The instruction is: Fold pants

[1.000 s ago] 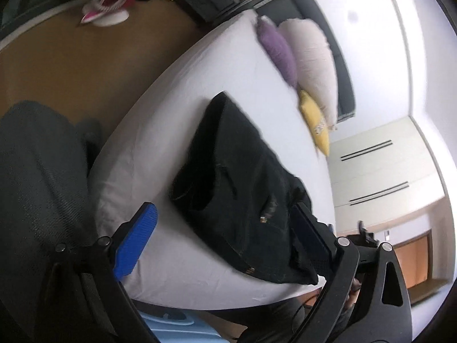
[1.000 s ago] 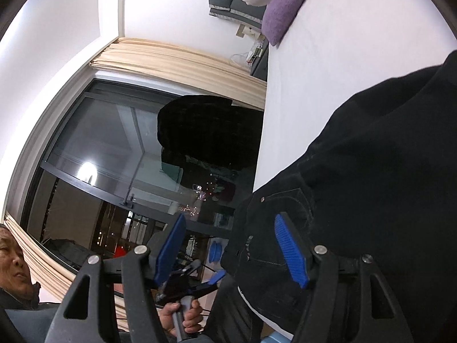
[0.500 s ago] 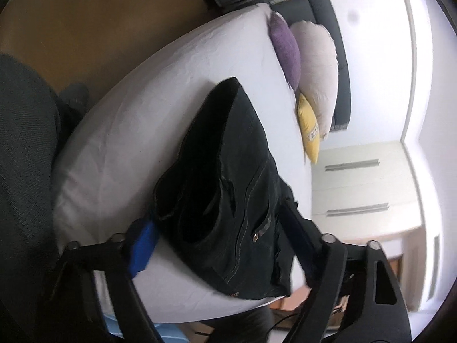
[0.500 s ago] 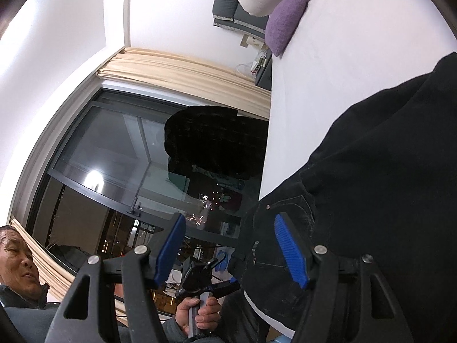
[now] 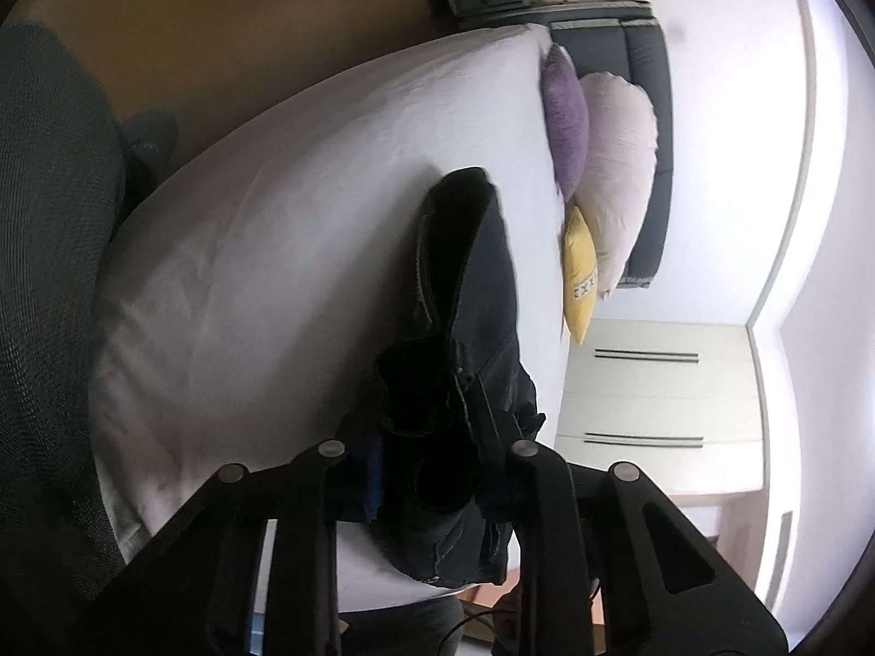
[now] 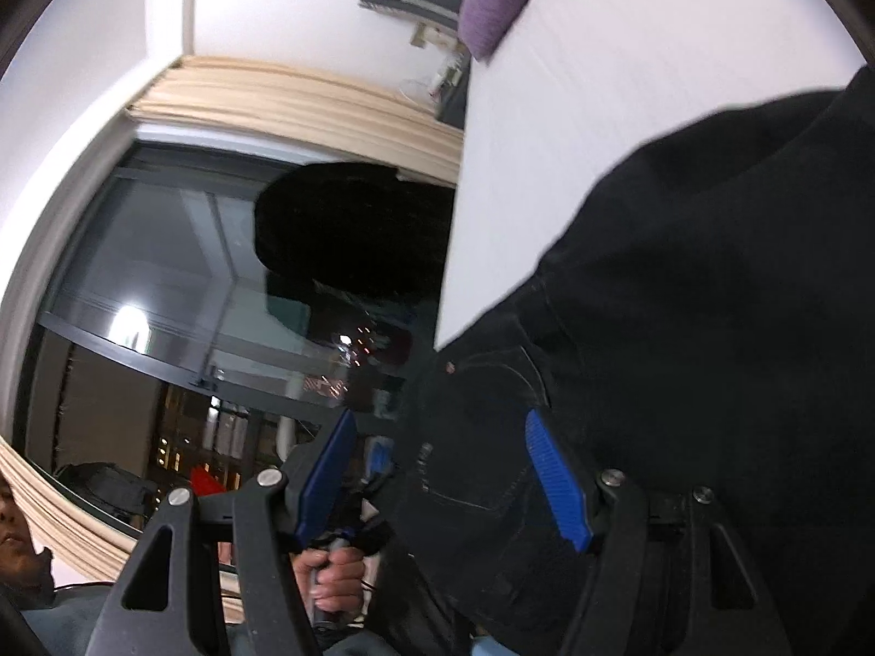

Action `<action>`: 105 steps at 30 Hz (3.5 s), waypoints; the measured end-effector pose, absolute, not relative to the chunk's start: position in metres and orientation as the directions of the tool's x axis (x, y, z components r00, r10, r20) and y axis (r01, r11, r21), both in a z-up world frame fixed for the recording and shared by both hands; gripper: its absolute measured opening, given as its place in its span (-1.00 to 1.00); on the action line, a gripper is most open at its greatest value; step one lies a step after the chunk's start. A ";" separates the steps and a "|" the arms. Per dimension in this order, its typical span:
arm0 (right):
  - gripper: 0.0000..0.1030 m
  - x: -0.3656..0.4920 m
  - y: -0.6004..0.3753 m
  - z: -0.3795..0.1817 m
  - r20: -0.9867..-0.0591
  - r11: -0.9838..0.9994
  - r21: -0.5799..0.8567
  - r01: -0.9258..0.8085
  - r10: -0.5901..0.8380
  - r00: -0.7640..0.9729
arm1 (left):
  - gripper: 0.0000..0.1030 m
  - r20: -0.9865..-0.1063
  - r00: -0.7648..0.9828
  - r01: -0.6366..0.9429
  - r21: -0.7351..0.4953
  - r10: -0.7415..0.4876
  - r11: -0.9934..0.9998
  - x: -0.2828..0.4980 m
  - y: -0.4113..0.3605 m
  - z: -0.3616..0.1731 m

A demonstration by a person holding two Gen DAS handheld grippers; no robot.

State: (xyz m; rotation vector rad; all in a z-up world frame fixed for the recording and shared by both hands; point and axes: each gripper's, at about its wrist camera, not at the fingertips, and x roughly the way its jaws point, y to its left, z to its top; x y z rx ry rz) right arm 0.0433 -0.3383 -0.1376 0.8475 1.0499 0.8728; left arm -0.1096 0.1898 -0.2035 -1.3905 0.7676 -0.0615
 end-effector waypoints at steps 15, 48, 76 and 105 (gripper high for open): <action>0.25 0.052 -0.313 -0.149 -0.588 0.608 0.786 -0.109 0.791 0.168 | -0.75 -0.438 0.772 -0.300 -0.890 -0.461 0.344 -0.097 0.185 -0.153; 0.48 0.043 -0.438 -0.098 -0.437 0.496 0.863 -0.095 0.827 0.354 | -0.82 -0.666 0.368 0.369 -0.536 -0.649 0.759 0.020 -0.186 -0.063; -0.68 0.035 -0.434 -0.054 -0.772 0.833 0.482 -0.271 0.550 0.318 | -0.82 -0.725 0.366 0.479 -0.390 -0.583 0.786 0.027 -0.278 -0.031; -0.13 0.020 -0.501 -0.076 -0.674 0.768 0.626 -0.131 0.618 0.404 | 0.16 -0.715 0.346 0.369 -0.491 -0.607 0.789 0.021 -0.225 -0.048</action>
